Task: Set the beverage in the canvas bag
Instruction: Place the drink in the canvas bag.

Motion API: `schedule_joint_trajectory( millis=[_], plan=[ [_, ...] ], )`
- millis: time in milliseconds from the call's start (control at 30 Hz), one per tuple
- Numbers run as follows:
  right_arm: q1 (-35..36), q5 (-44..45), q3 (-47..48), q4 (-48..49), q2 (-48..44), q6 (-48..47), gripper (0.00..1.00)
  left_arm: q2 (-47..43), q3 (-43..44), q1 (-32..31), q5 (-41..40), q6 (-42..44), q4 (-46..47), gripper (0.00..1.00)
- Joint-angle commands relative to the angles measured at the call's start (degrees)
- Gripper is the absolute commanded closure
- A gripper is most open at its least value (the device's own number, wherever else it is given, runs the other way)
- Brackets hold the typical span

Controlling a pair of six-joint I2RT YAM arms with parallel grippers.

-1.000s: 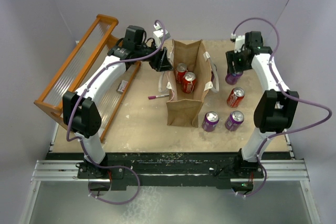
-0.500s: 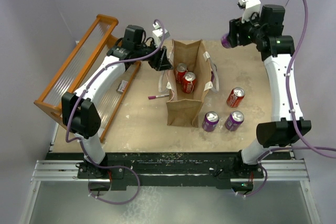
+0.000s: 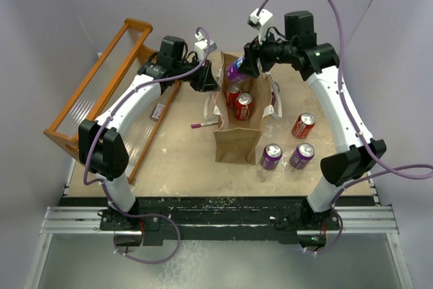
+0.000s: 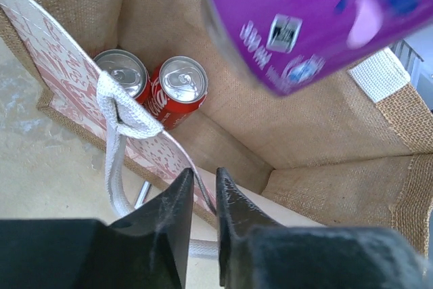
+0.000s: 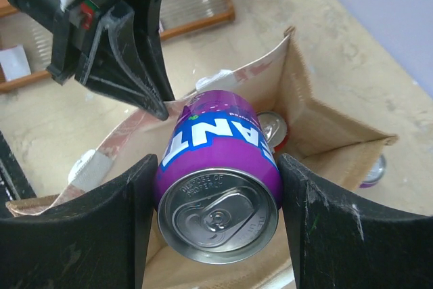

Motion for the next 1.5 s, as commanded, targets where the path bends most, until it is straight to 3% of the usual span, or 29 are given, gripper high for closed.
schedule_joint_trajectory(
  millis=[0,133,633,1467],
  plan=[
    [0.5,-3.7,-1.7,2.7,-1.1,-2.7,1.0,-3.0,-1.0,-0.2,2.3,-1.2,2.6,0.89],
    [0.5,-3.7,-4.9,3.1,-0.3,-4.0,1.0,-2.8,-1.1,-0.2,4.7,-1.2,3.1,1.0],
    [4.7,-2.2,-8.5,2.1,5.0,-10.2,1.0,-2.7,-1.7,0.3,-1.6,-2.3,-0.3,1.0],
    [11.1,16.5,-12.0,6.9,11.7,-7.4,1.0,-2.9,-2.7,3.8,2.5,-3.1,0.7,1.0]
  ],
)
